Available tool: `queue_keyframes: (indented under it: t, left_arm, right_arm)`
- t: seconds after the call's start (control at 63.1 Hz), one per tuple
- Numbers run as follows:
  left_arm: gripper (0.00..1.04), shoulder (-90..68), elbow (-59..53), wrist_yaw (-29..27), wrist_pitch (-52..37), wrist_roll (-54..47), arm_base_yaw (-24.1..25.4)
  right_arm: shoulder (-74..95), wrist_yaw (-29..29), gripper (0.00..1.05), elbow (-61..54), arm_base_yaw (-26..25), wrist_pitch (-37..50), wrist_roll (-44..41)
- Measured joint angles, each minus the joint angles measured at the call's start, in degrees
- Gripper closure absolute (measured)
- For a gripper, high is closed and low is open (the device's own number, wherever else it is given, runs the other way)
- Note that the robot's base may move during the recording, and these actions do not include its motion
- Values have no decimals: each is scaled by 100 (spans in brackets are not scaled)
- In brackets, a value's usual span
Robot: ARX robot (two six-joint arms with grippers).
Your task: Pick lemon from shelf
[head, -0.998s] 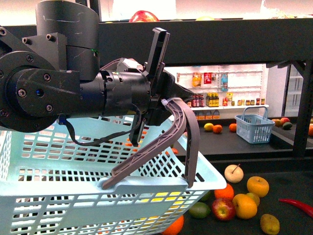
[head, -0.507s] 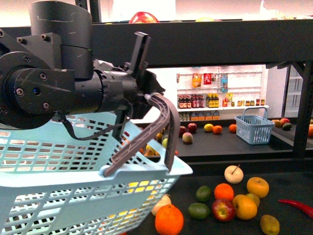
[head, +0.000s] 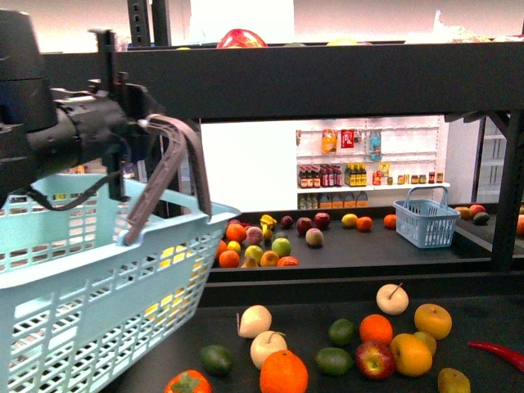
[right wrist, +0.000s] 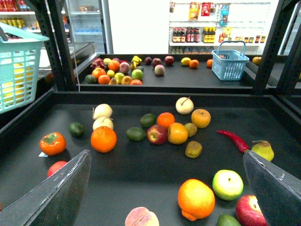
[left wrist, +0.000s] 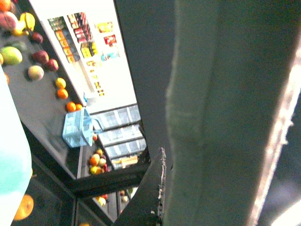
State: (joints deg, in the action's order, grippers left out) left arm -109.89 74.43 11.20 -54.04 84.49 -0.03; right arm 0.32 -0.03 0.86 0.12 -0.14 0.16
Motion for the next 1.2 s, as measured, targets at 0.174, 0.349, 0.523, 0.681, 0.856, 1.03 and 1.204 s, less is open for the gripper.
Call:
queue_keyframes:
  t: [0.174,0.349,0.523,0.681,0.856,1.03,1.204]
  left_arm:
    - [99,-2,-85,120,-557,332,776]
    - [99,-205,-212,514,-1086,597,1410]
    - [99,-584,-247,824,-1453,850,1759]
    - [99,-940,-247,933,-1803,1032,2026]
    - [99,-1202,-247,1034,-2140,1095,2258]
    - [99,-1412,-306,1113,-2422,1097,2334]
    - [99,-1530,-420,1023,-2551,1233,2334]
  right_arm:
    - [0,0,7,0,0,0,0]
    - [0,0,7,0,0,0,0]
    - [0,0,7,0,0,0,0]
    - [0,0,7,0,0,0,-2]
    - [0,0,7,0,0,0,-2]
    - [0,0,7,0,0,0,-2]
    - [0,0,7,0,0,0,0]
